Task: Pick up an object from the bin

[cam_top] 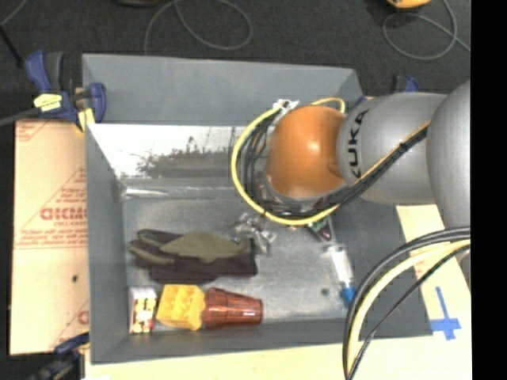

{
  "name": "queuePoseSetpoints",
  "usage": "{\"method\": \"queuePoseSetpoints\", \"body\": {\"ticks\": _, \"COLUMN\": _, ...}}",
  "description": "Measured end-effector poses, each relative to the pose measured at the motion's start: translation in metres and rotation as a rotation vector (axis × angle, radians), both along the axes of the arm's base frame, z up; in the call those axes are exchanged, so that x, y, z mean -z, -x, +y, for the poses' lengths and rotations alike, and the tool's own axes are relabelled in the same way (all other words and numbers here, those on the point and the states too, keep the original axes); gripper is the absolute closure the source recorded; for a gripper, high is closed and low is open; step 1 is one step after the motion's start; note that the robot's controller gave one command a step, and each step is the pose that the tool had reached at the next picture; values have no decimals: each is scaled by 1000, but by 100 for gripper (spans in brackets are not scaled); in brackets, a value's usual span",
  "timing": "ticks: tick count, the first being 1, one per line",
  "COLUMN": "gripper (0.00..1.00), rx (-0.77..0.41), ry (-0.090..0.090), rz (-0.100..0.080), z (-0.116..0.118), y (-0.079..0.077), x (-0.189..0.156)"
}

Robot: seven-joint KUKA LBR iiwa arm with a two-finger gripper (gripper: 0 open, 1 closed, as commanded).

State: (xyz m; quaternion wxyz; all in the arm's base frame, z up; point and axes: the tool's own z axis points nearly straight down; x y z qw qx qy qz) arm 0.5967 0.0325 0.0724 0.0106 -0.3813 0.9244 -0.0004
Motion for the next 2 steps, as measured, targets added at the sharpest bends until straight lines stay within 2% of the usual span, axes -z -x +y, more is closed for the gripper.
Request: {"method": "queuePoseSetpoints", "body": {"ticks": 2, "gripper": 100, "rx": 3, "ry": -1, "rz": 0, "z": 0, "y": 0, "x": 0}}
